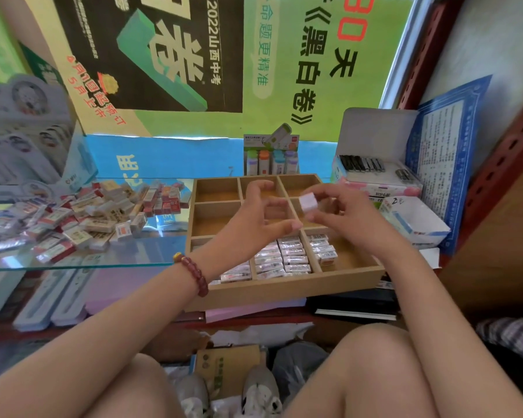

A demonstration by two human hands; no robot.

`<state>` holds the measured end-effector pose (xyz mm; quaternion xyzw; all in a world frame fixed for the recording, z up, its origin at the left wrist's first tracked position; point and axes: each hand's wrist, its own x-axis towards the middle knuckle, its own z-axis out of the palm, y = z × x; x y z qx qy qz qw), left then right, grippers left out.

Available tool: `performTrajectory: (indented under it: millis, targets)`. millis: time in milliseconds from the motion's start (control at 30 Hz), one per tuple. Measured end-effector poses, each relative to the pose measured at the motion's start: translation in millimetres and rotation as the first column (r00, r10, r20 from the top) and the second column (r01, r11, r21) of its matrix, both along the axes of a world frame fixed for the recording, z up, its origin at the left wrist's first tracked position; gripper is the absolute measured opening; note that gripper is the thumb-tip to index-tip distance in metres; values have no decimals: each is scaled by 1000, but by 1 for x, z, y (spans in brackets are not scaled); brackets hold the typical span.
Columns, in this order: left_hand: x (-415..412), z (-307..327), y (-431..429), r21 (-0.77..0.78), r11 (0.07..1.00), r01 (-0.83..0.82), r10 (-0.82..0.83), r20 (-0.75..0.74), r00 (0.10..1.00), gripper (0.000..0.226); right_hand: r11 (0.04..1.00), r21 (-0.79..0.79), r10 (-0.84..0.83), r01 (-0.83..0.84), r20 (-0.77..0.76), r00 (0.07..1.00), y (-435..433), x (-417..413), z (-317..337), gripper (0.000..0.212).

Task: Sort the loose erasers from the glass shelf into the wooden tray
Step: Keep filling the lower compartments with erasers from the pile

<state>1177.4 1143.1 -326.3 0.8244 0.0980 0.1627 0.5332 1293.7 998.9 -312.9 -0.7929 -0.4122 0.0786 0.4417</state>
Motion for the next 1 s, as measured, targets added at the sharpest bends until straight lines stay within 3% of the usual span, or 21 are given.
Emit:
performTrajectory:
  millis: [100, 233, 400, 667, 833, 1000]
  targets:
    - [5, 0, -2, 53, 999, -8, 8, -4, 1000, 78, 981, -190, -19, 29, 52, 998, -17, 10, -6, 35]
    - [10, -3, -6, 83, 995, 47, -44, -37, 998, 74, 907, -420, 72, -28, 90, 993, -24, 11, -12, 34]
    - [14, -6, -9, 154, 983, 95, -88, -54, 995, 65, 840, -534, 165, -94, 86, 983, -28, 14, -13, 35]
    - [13, -18, 1, 415, 868, 271, -235, -138, 962, 16, 821, -559, 157, -120, 19, 987, -30, 15, -12, 35]
    - [15, -25, 2, 482, 815, 322, -284, -151, 947, 16, 851, -508, 132, -131, -34, 991, -36, 14, -6, 34]
    - [19, -25, -2, 525, 782, 336, -312, -138, 940, 21, 890, -444, -76, 101, 72, 994, -40, 17, -1, 27]
